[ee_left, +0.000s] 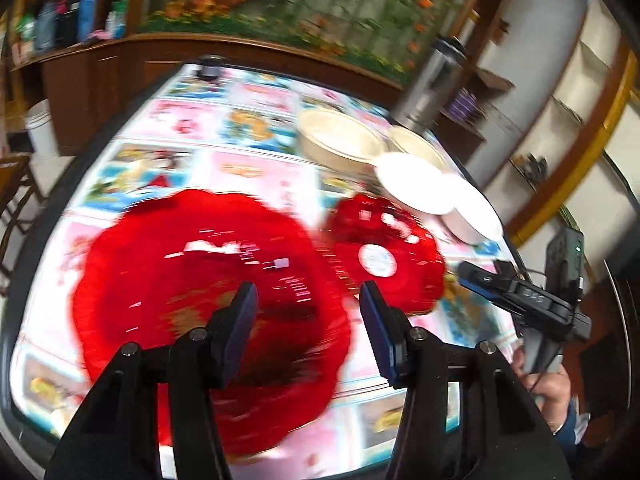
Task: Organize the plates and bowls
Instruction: 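Open the left gripper and grasp the small stickered red plate's rim, then lift the small red plate with the left gripper over the large red plate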
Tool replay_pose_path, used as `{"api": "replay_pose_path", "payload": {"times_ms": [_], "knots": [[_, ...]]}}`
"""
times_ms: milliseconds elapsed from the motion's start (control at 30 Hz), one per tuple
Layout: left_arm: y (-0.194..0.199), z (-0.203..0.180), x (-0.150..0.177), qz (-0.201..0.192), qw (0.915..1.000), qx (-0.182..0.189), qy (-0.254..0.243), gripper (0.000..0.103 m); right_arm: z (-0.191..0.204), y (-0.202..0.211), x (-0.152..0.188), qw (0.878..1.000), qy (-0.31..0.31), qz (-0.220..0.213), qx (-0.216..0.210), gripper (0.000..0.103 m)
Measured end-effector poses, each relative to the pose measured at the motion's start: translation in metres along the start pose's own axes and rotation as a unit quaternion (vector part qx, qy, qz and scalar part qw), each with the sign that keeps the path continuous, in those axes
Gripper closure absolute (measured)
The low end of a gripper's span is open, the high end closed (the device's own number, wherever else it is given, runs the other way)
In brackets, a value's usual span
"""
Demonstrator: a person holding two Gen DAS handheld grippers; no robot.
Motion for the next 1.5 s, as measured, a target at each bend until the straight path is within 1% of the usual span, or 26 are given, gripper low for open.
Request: {"api": "replay_pose_path", "payload": {"times_ms": [67,133,200,267,300,367,400,467,533,600,633,667,700,733,767,867,900,933,1033,1067,1133,1233,1367,1433,1500], "knots": [[-0.010,-0.019,-0.007,0.008,0.9998,0.007,-0.016,0.052,-0.007,0.000,0.001,1.000,-0.002,-0.005,0.005,0.054],[-0.022,-0.032,-0.014,0.022,0.9995,0.005,-0.021,0.052,-0.012,-0.002,0.002,1.000,-0.006,-0.009,0.005,0.054],[-0.031,-0.039,-0.022,0.028,0.9992,0.005,-0.028,0.052,-0.016,-0.004,0.004,1.000,-0.006,-0.012,0.009,0.054],[-0.044,-0.042,-0.034,0.040,0.9984,-0.015,-0.038,0.052,-0.018,-0.007,0.006,1.000,-0.009,-0.007,0.004,0.059],[-0.052,-0.043,-0.042,0.043,0.9980,-0.020,-0.043,0.052,-0.018,-0.008,0.006,1.000,-0.009,-0.006,0.004,0.059],[-0.065,-0.041,-0.052,0.056,0.9972,-0.031,-0.038,0.052,-0.016,-0.008,0.006,1.000,-0.003,-0.007,0.004,0.065],[-0.074,-0.040,-0.055,0.066,0.9966,-0.032,-0.039,0.052,-0.015,-0.008,0.006,1.000,-0.002,-0.006,0.001,0.067],[-0.092,-0.033,-0.062,0.083,0.9949,-0.048,-0.033,0.052,-0.015,-0.009,0.007,1.000,-0.004,-0.004,-0.002,0.067],[-0.107,-0.032,-0.064,0.097,0.9934,-0.050,-0.035,0.053,-0.015,-0.008,0.007,1.000,-0.006,-0.004,-0.001,0.067],[-0.118,-0.028,-0.063,0.110,0.9921,-0.054,-0.027,0.058,-0.015,-0.009,0.006,1.000,-0.006,-0.001,0.000,0.067],[-0.121,-0.028,-0.062,0.116,0.9918,-0.048,-0.024,0.058,-0.014,-0.010,0.006,1.000,-0.006,0.002,0.000,0.066],[-0.125,-0.030,-0.060,0.120,0.9913,-0.044,-0.029,0.061,-0.014,-0.012,0.006,1.000,-0.008,0.007,0.001,0.066],[-0.128,-0.031,-0.059,0.123,0.9908,-0.047,-0.031,0.066,-0.013,-0.016,0.007,1.000,-0.011,0.016,-0.001,0.066],[-0.130,-0.030,-0.059,0.125,0.9905,-0.048,-0.031,0.069,-0.012,-0.019,0.006,1.000,-0.014,0.020,-0.005,0.066],[-0.132,-0.032,-0.057,0.131,0.9900,-0.043,-0.030,0.074,-0.012,-0.022,0.007,1.000,-0.017,0.024,-0.006,0.066],[-0.134,-0.038,-0.051,0.139,0.9887,-0.040,-0.040,0.075,-0.010,-0.032,0.008,0.999,-0.018,0.040,-0.009,0.067],[-0.132,-0.041,-0.049,0.141,0.9884,-0.036,-0.044,0.075,-0.010,-0.033,0.009,0.999,-0.019,0.043,-0.012,0.069],[-0.130,-0.046,-0.044,0.142,0.9878,-0.035,-0.053,0.075,-0.010,-0.034,0.010,0.999,-0.019,0.047,-0.011,0.072],[-0.120,-0.061,-0.032,0.145,0.9871,-0.022,-0.065,0.075,-0.017,-0.025,0.011,0.999,-0.006,0.040,0.015,0.074],[-0.116,-0.069,-0.025,0.146,0.9867,-0.011,-0.069,0.075,-0.020,-0.021,0.011,0.999,-0.001,0.041,0.022,0.075],[-0.108,-0.084,-0.011,0.143,0.9865,0.004,-0.079,0.075,-0.029,-0.009,0.014,0.998,0.015,0.041,0.043,0.076],[-0.101,-0.097,0.007,0.135,0.9871,0.020,-0.084,0.075,-0.041,0.009,0.019,0.997,0.029,0.044,0.055,0.073],[-0.095,-0.102,0.017,0.091,0.9918,0.007,-0.089,0.075,-0.053,0.025,0.021,0.996,0.039,0.031,0.080,0.072],[-0.096,-0.102,0.020,0.073,0.9927,-0.010,-0.095,0.075,-0.059,0.030,0.020,0.996,0.032,0.022,0.086,0.072],[-0.101,-0.101,0.023,0.066,0.9925,-0.019,-0.101,0.075,-0.064,0.030,0.019,0.996,0.025,0.020,0.085,0.072]]}}
Point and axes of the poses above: each gripper's, at about its wrist camera, not at the fingertips, and y roughly against the way its jaws point, z to its left, x to its underside, the point moved 7 cm from there along -y, roughly the way its jaws point, and after that the axes turned 1 degree about -x, right-handed, at the moved point
